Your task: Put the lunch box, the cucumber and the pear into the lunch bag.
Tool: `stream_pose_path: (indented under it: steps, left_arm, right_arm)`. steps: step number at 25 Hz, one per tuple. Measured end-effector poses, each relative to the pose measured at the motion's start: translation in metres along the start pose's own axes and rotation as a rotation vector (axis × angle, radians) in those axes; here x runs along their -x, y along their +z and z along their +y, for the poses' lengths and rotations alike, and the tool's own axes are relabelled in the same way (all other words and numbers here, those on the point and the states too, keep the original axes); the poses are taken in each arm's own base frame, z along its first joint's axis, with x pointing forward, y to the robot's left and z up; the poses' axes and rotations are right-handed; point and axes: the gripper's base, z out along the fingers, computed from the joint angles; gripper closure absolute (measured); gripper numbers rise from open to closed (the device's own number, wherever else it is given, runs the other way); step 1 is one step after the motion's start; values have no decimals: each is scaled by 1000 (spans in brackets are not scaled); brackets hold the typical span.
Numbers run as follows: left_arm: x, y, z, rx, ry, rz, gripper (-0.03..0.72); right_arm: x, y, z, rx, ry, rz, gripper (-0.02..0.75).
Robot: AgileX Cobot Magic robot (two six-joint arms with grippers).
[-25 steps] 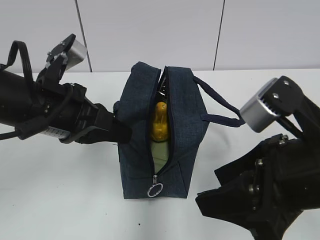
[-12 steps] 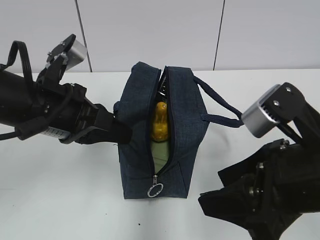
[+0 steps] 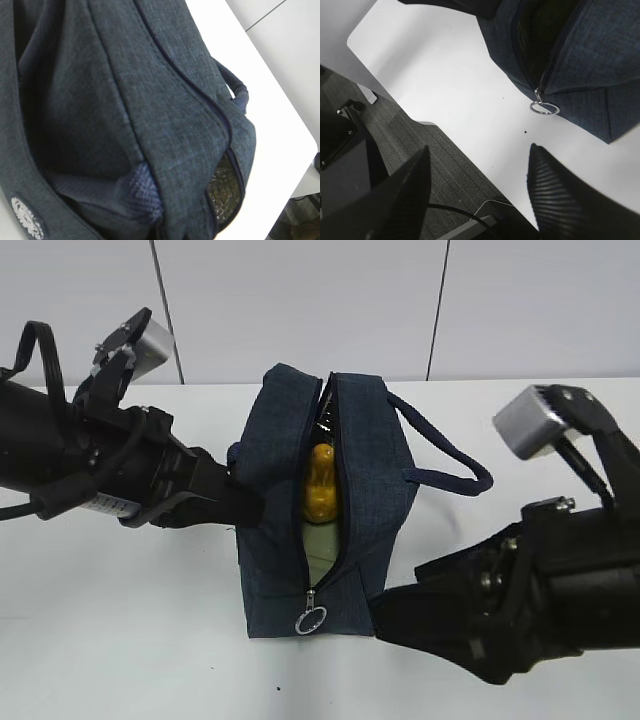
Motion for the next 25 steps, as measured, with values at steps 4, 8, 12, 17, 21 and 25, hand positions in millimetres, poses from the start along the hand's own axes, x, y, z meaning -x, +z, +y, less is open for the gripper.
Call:
stream_pose_path:
  steps: [4,8,12,17,21,25]
  left_arm:
    - [0,0,0,-2,-4,-2,701]
    - [1,0,0,-5,-13,-9,701]
    - [1,0,-1,-6,-17,-13,701]
    - [2,0,0,-1,-18,-17,702]
    - [2,0,1,8,-21,-26,702]
    - [3,0,1,10,-31,-36,702]
  right_arm:
    - [0,7,-3,10,58,8,262]
    - [-3,15,-8,6,76,38,262]
    - [-8,28,-16,0,14,95,262]
    - [-12,42,-28,-42,-89,132,264]
    - [-10,46,-39,-127,-150,106,265]
    - [-10,55,-45,-141,-173,92,276]
